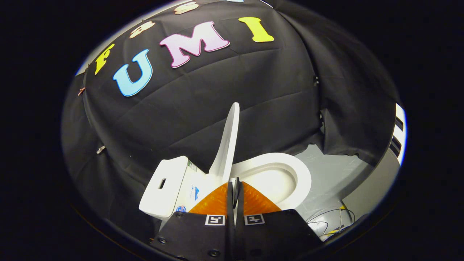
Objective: Open the toilet lid.
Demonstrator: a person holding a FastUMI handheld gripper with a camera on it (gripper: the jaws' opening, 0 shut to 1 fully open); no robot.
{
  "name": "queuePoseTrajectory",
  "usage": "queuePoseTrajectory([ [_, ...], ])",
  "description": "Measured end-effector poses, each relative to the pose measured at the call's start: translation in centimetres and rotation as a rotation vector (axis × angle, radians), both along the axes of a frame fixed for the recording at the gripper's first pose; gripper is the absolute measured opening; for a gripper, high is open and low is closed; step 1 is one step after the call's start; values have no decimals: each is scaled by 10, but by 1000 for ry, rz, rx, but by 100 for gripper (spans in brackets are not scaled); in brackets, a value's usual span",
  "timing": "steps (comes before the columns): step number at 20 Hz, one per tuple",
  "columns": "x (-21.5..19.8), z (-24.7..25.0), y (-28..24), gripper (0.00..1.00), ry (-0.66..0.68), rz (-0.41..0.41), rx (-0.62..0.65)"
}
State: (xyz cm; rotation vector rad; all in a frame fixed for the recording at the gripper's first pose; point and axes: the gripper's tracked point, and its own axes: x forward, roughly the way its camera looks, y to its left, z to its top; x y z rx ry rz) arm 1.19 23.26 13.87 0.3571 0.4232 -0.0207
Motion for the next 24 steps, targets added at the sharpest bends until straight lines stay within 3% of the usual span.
queuePoseTrajectory([
  [18,-10,43,121,5,-60,-18,-218],
  [24,-15,45,170,5,-76,12,-257],
])
